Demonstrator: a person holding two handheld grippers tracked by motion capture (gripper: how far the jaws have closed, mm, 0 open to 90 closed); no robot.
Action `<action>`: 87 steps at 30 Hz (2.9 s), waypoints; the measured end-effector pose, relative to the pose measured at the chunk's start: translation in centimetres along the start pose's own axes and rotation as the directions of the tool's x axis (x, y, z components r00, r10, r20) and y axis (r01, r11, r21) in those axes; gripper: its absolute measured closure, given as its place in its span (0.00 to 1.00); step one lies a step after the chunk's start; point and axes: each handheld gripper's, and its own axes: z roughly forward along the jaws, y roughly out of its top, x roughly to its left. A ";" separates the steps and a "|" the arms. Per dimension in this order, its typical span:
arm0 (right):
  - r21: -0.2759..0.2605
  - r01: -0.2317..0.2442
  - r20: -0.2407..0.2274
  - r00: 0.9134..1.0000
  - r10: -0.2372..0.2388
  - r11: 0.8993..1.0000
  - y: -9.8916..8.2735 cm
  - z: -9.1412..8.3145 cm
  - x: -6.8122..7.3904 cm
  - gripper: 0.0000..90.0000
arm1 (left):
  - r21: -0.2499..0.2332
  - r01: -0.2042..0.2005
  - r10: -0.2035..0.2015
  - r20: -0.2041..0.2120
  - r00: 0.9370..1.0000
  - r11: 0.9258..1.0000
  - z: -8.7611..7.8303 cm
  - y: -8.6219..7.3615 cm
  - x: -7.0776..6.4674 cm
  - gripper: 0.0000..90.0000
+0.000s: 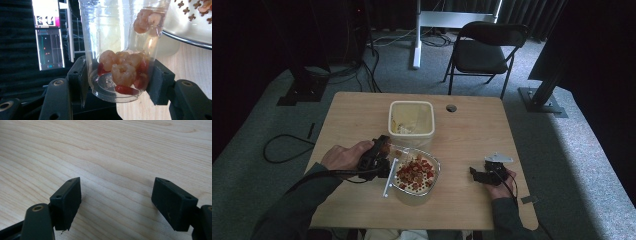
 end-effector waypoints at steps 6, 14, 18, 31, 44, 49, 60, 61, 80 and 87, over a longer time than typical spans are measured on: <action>0.000 -0.001 -0.001 1.000 0.001 1.000 0.0 0.0 0.0 0.26 | -0.001 -0.013 0.013 -0.007 1.000 1.000 0.0 0.3 0.1 0.48; -0.001 -0.002 -0.001 1.000 0.002 1.000 0.0 0.0 0.0 0.26 | 0.006 -0.043 0.043 -0.013 0.999 0.999 0.0 0.3 0.3 0.48; 0.000 -0.001 -0.001 1.000 0.001 1.000 0.0 0.0 0.0 0.26 | 0.012 -0.065 0.065 -0.016 0.998 0.998 0.0 0.5 0.4 0.48; -0.002 -0.003 -0.003 1.000 0.003 1.000 0.0 0.0 0.0 0.26 | 0.015 -0.100 0.100 -0.025 0.995 0.995 0.0 0.8 0.7 0.48; 0.000 -0.001 -0.001 1.000 0.001 1.000 0.0 0.0 0.0 0.26 | 0.023 -0.110 0.111 -0.031 0.993 0.994 0.0 0.7 0.8 0.48; 0.000 -0.001 -0.001 1.000 0.001 1.000 0.0 0.0 0.0 0.26 | 0.021 -0.112 0.113 -0.032 0.993 0.993 0.0 0.7 0.9 0.48; 0.000 -0.001 0.000 1.000 0.001 1.000 0.0 0.0 0.0 0.26 | 0.027 -0.126 0.127 -0.041 0.991 0.992 -0.1 0.8 1.0 0.48; 0.000 -0.001 0.000 1.000 0.001 1.000 0.0 0.0 0.0 0.26 | 0.027 -0.126 0.127 -0.041 0.991 0.992 -0.1 0.8 1.0 0.48; 0.000 -0.001 0.000 1.000 0.001 1.000 0.0 0.0 0.0 0.26 | 0.029 -0.136 0.137 -0.044 0.990 0.990 -0.1 0.8 1.1 0.48; 0.000 -0.002 -0.001 1.000 0.002 1.000 0.0 0.0 0.0 0.26 | 0.035 -0.142 0.143 -0.048 0.989 0.989 -0.1 0.8 1.3 0.48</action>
